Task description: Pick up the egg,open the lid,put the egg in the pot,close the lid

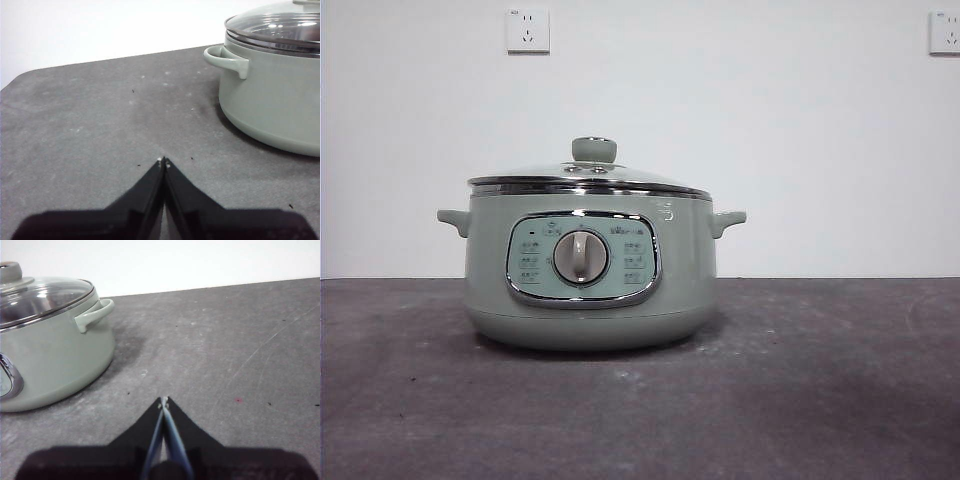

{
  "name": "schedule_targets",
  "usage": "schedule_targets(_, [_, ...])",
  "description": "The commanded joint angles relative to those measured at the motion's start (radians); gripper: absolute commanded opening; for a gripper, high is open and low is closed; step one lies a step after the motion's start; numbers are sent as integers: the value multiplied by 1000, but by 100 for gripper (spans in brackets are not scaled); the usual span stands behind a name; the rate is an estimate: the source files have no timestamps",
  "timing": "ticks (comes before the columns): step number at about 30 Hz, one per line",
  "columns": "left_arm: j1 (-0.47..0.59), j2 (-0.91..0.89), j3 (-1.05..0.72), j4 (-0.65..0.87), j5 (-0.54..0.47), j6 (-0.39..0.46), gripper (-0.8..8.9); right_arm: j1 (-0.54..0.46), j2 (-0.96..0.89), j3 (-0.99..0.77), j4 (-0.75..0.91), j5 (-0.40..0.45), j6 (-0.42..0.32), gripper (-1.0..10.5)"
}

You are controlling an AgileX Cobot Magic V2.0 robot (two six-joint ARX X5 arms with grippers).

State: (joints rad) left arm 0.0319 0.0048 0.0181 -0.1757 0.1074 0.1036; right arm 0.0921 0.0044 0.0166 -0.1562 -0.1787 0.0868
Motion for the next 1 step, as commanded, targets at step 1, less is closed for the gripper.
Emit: schedule_targets(1, [3, -3, -15, 3, -1, -7, -1, 0, -3, -11, -9, 2, 10, 0])
